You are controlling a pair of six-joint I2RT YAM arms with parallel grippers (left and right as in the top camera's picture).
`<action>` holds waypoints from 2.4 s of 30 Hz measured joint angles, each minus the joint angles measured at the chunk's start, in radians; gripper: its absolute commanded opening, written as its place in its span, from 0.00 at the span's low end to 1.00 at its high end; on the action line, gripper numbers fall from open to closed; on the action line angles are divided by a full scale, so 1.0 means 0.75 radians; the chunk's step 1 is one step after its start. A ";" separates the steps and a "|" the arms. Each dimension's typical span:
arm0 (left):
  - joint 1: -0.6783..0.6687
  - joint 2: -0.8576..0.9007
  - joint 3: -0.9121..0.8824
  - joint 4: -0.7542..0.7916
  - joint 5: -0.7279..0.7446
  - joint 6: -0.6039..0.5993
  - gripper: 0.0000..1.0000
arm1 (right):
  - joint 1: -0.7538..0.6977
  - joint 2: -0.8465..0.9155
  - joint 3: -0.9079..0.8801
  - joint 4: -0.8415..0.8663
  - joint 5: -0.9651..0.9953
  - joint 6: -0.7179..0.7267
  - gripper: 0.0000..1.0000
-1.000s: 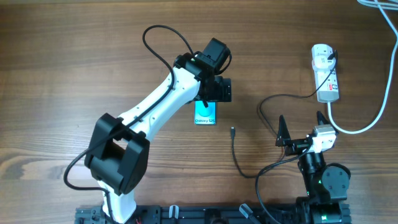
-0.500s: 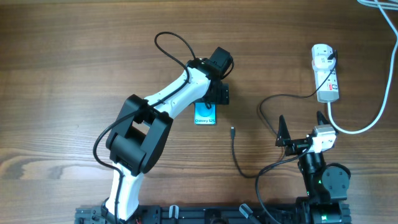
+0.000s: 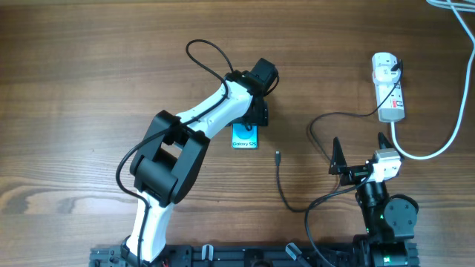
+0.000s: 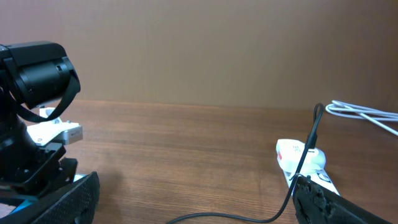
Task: Plug charger to phone and switch on socket
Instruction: 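Close the left gripper on the phone's top edge, then lift the phone with the left gripper and tilt it upright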
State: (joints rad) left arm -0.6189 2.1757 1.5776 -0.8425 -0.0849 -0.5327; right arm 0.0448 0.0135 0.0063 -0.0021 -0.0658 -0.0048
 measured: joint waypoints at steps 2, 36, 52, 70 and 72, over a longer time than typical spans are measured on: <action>0.000 0.000 0.001 -0.003 0.000 -0.004 0.69 | 0.000 0.000 0.000 0.000 0.000 0.000 1.00; 0.096 -0.374 -0.014 -0.097 1.121 -0.041 0.72 | 0.000 0.000 0.000 0.000 -0.001 0.000 1.00; 0.227 -0.374 -0.014 -0.046 1.543 -0.045 0.72 | 0.000 0.000 0.000 0.000 -0.001 0.000 1.00; 0.227 -0.374 -0.014 0.166 1.615 -0.244 0.72 | 0.000 0.000 0.000 0.000 -0.001 0.000 1.00; 0.227 -0.374 -0.014 0.189 1.666 -0.259 0.71 | 0.000 0.000 0.000 0.000 -0.001 0.000 1.00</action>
State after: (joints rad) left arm -0.4484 1.8954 1.5669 -0.7006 1.1645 -0.7273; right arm 0.0448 0.0135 0.0063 -0.0021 -0.0662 -0.0048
